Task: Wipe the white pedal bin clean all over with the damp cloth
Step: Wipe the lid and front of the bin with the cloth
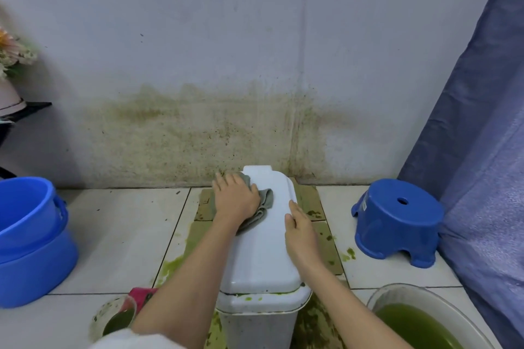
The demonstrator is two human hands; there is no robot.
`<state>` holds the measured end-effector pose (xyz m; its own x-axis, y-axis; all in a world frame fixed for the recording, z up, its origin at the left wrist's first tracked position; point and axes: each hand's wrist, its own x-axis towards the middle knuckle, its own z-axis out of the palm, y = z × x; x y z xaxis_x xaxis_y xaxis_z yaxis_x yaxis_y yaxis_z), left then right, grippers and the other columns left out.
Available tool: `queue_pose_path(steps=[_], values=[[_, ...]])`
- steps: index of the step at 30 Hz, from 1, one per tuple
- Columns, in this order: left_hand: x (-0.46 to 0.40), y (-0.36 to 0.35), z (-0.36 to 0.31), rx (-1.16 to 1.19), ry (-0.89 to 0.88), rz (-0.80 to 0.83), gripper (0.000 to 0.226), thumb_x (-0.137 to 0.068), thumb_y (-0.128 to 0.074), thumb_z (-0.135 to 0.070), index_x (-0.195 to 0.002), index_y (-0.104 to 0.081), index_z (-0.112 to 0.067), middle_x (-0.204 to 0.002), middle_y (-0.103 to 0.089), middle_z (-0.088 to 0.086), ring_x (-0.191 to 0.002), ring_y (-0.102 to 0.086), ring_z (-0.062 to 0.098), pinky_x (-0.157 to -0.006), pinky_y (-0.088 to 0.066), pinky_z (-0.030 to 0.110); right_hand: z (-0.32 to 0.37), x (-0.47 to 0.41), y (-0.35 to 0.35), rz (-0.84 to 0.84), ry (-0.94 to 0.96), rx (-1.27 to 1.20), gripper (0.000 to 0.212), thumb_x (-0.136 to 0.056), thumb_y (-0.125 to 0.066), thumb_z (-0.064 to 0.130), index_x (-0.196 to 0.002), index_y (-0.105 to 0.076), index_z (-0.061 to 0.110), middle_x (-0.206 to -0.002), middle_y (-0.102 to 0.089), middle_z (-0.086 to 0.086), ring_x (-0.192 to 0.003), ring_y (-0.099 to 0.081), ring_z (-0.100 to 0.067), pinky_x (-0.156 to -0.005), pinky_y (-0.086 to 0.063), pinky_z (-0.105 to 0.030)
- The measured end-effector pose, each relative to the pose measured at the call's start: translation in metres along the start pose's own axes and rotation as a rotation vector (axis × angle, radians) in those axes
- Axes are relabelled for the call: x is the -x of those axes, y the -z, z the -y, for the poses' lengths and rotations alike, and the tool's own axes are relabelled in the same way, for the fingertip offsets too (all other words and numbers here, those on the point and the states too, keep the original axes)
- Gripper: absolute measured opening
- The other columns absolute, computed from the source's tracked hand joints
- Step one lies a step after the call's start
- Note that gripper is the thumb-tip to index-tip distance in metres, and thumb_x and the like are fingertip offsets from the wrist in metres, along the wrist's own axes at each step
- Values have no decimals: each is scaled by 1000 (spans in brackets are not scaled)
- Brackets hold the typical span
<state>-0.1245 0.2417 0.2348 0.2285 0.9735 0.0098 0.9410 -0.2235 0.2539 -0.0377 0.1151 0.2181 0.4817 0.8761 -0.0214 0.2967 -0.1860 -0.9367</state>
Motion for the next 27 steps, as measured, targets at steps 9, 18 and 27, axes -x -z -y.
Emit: queue_pose_path(steps=[9, 18, 27], values=[[31, -3, -19, 36, -520, 86, 53, -102, -24, -41, -150, -21, -19, -159, -14, -2, -147, -5, 13, -118, -1, 31, 1, 4, -1, -39, -6, 74, 44, -102, -27, 15, -146, -32, 17, -152, -30, 3, -136, -33, -16, -109, -30, -27], [9, 3, 25, 188, -78, 31, 50, -96, -35, -47, -136, -35, -18, -149, -28, 4, -127, -38, 38, -103, -29, 45, 3, 4, -2, -28, -14, 15, 45, -103, -29, 24, -148, -27, 19, -155, -25, 4, -141, -23, -14, -110, -25, -30], [-73, 8, 22, 320, -258, 49, 43, -97, -46, -36, -130, -41, -9, -130, -52, 15, -115, -51, 32, -88, -40, 37, 2, -1, -5, -49, 7, 25, 44, -103, -31, 23, -147, -28, 19, -153, -26, 5, -140, -24, -12, -109, -25, -25]])
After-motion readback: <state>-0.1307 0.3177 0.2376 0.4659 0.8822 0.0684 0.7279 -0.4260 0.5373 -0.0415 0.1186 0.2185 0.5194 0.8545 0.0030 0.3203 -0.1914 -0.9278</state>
